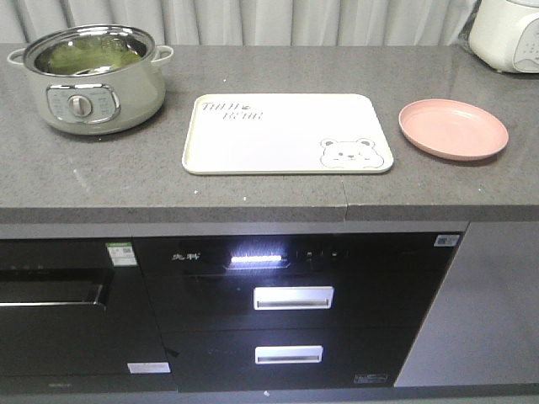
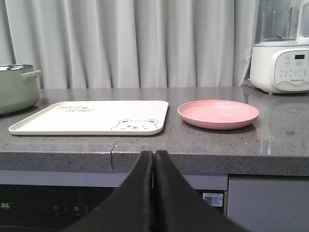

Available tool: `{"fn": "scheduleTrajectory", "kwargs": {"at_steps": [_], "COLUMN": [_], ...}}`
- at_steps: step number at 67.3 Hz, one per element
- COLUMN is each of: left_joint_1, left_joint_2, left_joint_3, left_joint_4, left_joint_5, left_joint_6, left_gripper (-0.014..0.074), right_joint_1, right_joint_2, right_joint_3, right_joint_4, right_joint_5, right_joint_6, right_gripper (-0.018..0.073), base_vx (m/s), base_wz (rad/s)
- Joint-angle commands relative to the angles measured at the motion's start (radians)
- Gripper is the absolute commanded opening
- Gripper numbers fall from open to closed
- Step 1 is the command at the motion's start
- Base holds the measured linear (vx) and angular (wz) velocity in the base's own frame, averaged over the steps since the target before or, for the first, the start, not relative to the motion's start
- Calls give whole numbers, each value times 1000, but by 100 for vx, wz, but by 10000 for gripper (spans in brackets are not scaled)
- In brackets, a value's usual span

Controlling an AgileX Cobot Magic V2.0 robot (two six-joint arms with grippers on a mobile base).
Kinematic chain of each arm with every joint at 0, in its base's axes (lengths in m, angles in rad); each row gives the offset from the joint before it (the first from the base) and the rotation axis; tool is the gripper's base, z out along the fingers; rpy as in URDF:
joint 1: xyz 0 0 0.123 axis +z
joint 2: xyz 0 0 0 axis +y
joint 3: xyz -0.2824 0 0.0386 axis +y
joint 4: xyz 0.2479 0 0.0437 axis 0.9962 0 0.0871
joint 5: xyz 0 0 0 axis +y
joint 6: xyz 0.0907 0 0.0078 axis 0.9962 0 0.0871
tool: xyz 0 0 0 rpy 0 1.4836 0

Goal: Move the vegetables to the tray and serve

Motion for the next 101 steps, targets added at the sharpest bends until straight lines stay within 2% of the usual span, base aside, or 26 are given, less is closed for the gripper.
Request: {"fn": "scheduleTrajectory", "kwargs": {"at_steps": [1, 101], "left_joint_1": [-7, -7], "left_joint_2": [-13, -13], "left_joint_3": [25, 25], "left_joint_4": [-9, -9], "left_joint_5": [-78, -78], "left_joint_6": [-8, -8], "left_gripper": [-7, -7], "right_joint_1": [0, 0], "right_joint_2": [-4, -4], "right_joint_3": [7, 7], "right_joint_4": [-8, -8], "right_joint_5": [-75, -75], "right_joint_6": [-1, -1], "right_gripper": [-4, -4], "base_vx": [22, 17], "base_wz": [-3, -2]}}
